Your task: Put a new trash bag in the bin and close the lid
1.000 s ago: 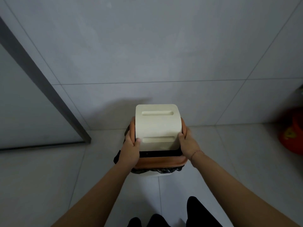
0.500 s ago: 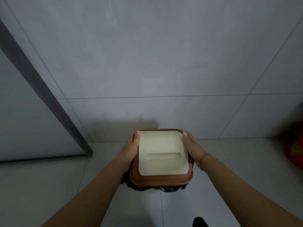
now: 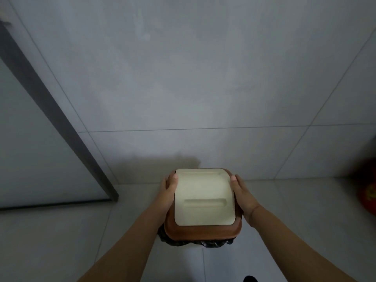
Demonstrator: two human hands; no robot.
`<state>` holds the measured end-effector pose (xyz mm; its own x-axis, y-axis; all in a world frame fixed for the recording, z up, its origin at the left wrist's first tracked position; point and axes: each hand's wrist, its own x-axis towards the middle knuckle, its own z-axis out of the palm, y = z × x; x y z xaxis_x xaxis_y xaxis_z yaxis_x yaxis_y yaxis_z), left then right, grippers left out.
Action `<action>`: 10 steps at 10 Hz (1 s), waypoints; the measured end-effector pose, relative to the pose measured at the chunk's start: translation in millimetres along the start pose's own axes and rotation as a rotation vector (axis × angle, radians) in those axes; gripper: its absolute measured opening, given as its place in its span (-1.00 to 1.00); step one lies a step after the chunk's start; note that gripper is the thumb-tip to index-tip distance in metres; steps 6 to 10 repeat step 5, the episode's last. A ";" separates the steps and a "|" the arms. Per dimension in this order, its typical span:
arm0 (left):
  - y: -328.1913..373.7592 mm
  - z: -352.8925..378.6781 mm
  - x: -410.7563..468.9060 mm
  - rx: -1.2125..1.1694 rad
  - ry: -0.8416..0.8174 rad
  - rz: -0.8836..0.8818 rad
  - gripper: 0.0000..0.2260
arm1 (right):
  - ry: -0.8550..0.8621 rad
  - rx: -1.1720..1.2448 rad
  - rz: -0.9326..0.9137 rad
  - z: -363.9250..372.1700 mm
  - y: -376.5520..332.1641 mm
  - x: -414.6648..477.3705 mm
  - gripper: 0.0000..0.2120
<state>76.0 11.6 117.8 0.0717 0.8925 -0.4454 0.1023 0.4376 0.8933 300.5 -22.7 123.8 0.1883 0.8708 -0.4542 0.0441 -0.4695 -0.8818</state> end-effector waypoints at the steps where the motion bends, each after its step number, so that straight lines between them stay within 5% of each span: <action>1: -23.0 -2.3 -21.5 -0.005 -0.033 -0.061 -0.14 | -0.067 0.017 0.116 -6.2 20.8 -23.2 -0.36; 4: -33.9 11.7 -30.0 -0.038 -0.059 -0.044 -0.40 | -0.117 0.099 0.125 -8.2 16.7 -28.5 -0.46; 5: -36.9 13.1 -25.1 0.023 0.067 0.042 -0.47 | -0.095 0.036 0.130 -12.8 15.9 -27.4 -0.45; 10: -36.9 13.1 -25.1 0.023 0.067 0.042 -0.47 | -0.095 0.036 0.130 -12.8 15.9 -27.4 -0.45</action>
